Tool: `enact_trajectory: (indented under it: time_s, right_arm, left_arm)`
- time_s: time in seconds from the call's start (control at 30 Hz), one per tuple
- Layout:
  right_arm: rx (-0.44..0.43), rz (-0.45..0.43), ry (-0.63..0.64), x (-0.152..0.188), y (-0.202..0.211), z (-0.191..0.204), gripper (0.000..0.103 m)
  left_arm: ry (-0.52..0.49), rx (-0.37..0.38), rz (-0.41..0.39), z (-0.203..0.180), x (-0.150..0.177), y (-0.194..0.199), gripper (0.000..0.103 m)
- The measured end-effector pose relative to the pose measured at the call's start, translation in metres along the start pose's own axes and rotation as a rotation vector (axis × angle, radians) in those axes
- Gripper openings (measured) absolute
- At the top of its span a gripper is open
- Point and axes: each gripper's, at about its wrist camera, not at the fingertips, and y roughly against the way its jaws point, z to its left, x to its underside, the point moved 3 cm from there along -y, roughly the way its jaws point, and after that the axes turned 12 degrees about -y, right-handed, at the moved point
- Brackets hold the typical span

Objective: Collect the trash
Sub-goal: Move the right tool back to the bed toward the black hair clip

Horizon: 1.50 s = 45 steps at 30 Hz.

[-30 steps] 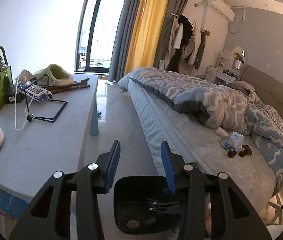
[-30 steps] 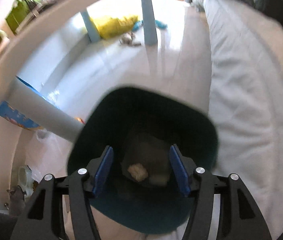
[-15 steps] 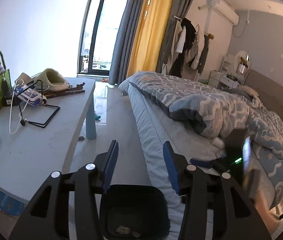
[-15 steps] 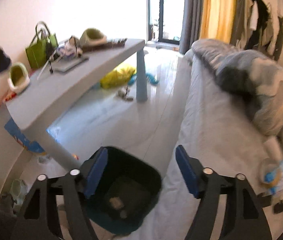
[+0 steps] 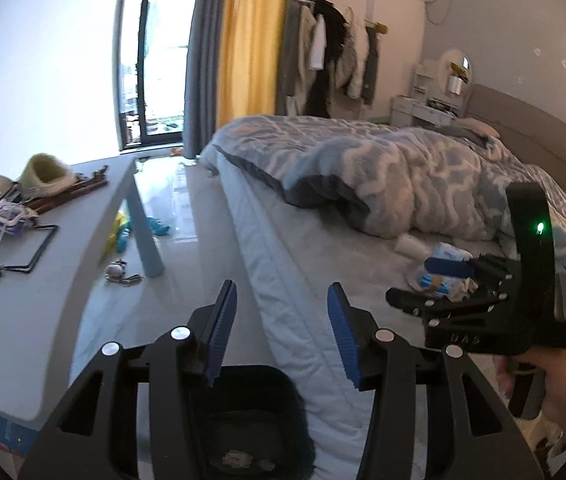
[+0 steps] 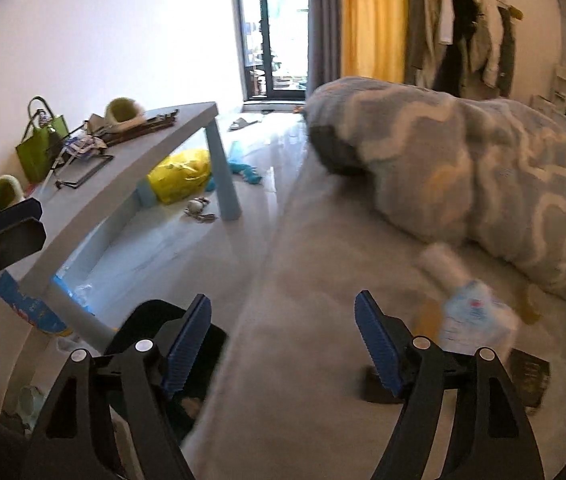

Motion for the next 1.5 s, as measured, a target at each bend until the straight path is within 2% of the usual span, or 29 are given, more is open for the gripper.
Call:
enact_trajectory:
  time_s: [0.17,0.23,0.43,0.57,0.6,0.63,0.7,1.0,1.27,1.3,1.33,1.37,1.5]
  right_arm:
    - [0.043,-0.007,-0.012,0.003,0.012,-0.033,0.077]
    - [0.063,-0.018,-0.024,0.004,0.016,-0.048,0.083]
    - [0.118,-0.013,-0.072,0.013,0.024,-0.094,0.083]
    - [0.137,0.006,-0.072,0.022,0.025,-0.108,0.083]
    - [0.143,0.012,-0.071,0.024,0.024,-0.112,0.083]
    - [0.149,0.018,-0.07,0.026,0.024,-0.115,0.083]
    - [0.159,0.03,-0.075,0.032,0.024,-0.125,0.083]
    - [0.175,0.079,-0.112,0.053,0.014,-0.154,0.083]
    - [0.217,0.045,-0.13,0.055,0.013,-0.159,0.083]
    - [0.227,0.045,-0.123,0.055,0.012,-0.157,0.08]
    - [0.239,0.05,-0.111,0.056,0.01,-0.156,0.071]
    - [0.245,0.054,-0.105,0.056,0.01,-0.155,0.068]
    - [0.243,0.058,-0.09,0.056,0.006,-0.155,0.057]
  left_arm:
    - [-0.025,0.053,0.016,-0.026,-0.002,-0.015,0.054]
    - [-0.033,0.067,0.019,-0.035,-0.004,-0.018,0.054]
    - [-0.026,0.101,0.027,-0.054,-0.005,-0.028,0.057]
    - [-0.002,0.124,0.032,-0.062,-0.007,-0.034,0.059]
    - [0.004,0.134,0.033,-0.064,-0.007,-0.035,0.066]
    - [0.018,0.156,0.031,-0.066,-0.008,-0.037,0.077]
    - [0.043,0.184,0.017,-0.069,-0.009,-0.038,0.087]
    - [0.017,0.209,0.05,-0.098,-0.009,-0.057,0.088]
    - [0.006,0.224,0.082,-0.114,-0.006,-0.073,0.091]
    - [0.005,0.225,0.087,-0.115,-0.005,-0.075,0.091]
    - [0.003,0.227,0.093,-0.117,-0.005,-0.078,0.092]
    - [0.002,0.227,0.097,-0.119,-0.004,-0.079,0.092]
    - [-0.006,0.23,0.109,-0.126,-0.004,-0.087,0.092]
